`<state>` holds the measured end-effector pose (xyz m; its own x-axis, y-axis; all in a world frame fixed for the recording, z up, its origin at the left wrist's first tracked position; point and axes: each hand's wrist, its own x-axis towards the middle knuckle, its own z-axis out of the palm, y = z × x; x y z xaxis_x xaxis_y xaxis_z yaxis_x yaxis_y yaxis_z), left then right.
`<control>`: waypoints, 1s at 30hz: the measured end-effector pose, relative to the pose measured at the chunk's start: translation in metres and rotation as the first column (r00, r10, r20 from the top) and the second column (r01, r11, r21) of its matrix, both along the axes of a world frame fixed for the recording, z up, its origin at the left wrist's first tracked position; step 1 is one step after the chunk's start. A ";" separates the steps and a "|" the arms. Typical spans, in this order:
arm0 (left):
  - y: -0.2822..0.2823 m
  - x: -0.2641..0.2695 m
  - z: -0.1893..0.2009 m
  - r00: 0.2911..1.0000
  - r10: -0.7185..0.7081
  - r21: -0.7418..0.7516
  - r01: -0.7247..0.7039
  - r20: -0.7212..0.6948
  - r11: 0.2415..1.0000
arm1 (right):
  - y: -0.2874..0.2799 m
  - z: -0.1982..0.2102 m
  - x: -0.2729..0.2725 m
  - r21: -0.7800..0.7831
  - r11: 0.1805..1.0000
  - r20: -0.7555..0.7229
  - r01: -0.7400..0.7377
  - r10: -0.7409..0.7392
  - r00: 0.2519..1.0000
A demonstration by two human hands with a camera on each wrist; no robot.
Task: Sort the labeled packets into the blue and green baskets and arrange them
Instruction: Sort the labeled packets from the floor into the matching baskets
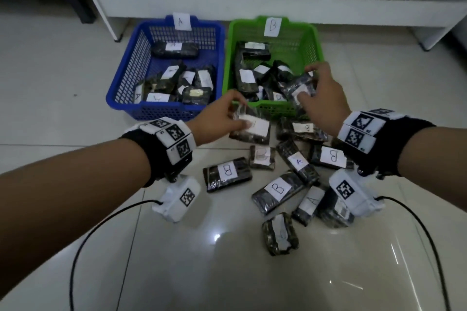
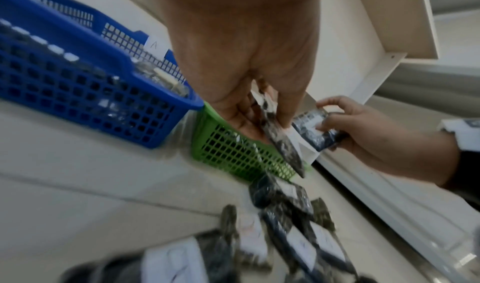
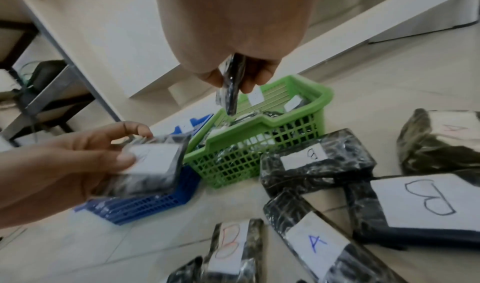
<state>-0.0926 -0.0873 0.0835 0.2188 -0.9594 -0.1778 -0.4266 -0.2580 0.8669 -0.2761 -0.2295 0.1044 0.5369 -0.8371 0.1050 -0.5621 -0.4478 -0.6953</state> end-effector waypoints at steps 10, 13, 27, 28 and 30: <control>-0.122 -0.025 -0.013 0.943 0.333 -0.218 -0.318 0.031 0.923 | -0.021 -0.018 -0.043 0.003 0.994 0.053 0.105 -0.105 0.993; -0.143 -0.033 -0.030 0.949 0.272 -0.148 -0.250 0.158 0.957 | -0.022 -0.027 -0.060 0.039 0.992 0.063 0.118 -0.120 0.991; -0.146 -0.015 -0.030 0.694 0.042 0.040 -0.101 0.719 0.994 | -0.056 -0.030 -0.029 -0.029 0.974 0.149 0.226 -0.220 0.964; -0.142 -0.009 -0.025 0.702 0.068 -0.003 -0.093 0.709 0.996 | -0.057 -0.029 -0.021 -0.024 0.974 0.154 0.227 -0.220 0.963; -0.128 0.012 -0.014 0.723 0.127 -0.078 -0.101 0.679 0.992 | -0.056 -0.027 0.003 0.007 0.976 0.174 0.216 -0.214 0.961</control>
